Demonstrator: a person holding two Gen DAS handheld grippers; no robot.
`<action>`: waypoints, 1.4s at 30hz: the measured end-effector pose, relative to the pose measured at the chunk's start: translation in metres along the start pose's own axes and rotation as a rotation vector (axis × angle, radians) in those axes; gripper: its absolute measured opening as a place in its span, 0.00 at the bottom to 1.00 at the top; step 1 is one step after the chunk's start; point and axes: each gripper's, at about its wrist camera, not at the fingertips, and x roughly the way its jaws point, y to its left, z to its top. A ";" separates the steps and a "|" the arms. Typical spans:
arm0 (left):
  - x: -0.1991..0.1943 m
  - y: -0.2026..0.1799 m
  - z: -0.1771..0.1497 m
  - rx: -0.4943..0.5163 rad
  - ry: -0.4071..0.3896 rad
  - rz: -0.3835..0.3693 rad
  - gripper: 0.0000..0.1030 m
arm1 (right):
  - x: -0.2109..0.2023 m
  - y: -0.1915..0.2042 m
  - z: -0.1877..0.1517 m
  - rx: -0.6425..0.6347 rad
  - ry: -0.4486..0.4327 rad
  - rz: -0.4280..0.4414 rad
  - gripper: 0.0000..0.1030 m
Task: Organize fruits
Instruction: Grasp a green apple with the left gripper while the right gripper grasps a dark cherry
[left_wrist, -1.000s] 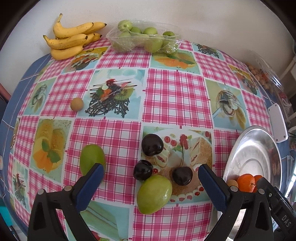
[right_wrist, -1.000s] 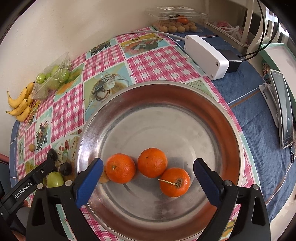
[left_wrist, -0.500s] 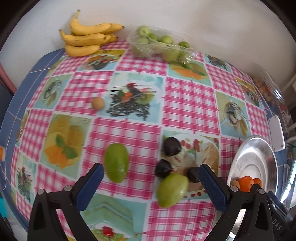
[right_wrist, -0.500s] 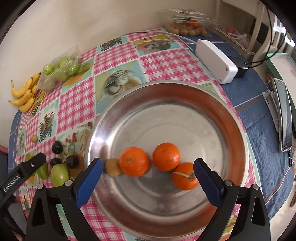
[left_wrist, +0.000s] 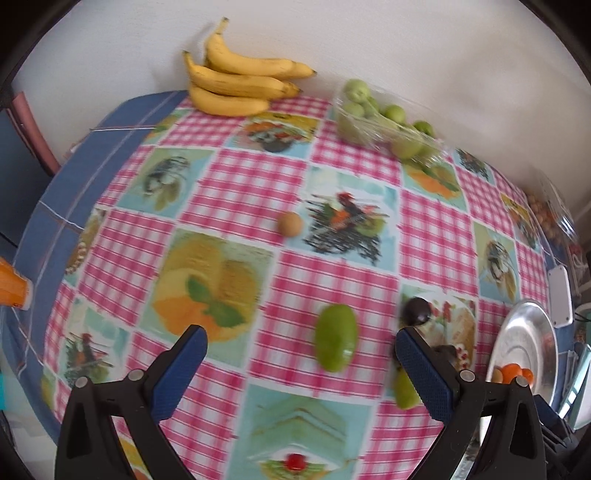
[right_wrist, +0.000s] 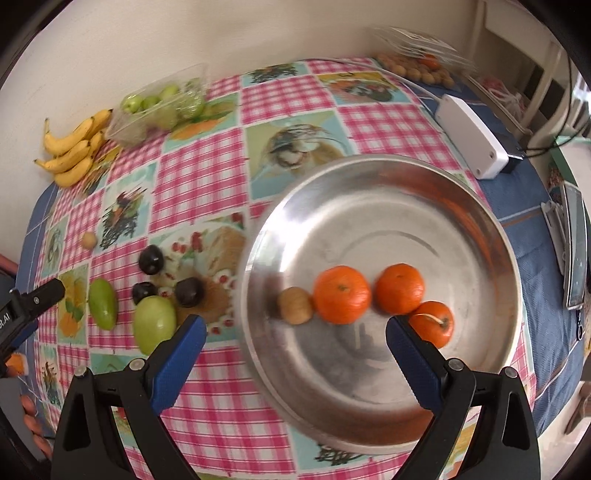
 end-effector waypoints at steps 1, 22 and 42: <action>-0.002 0.006 0.003 -0.003 -0.008 0.007 1.00 | -0.001 0.004 0.001 -0.003 0.000 0.003 0.95; 0.008 0.080 0.020 -0.126 0.019 0.010 1.00 | 0.020 0.090 0.010 -0.068 -0.014 0.187 0.93; 0.052 -0.005 0.000 0.013 0.140 -0.165 0.76 | 0.052 0.077 0.018 -0.030 0.018 0.131 0.35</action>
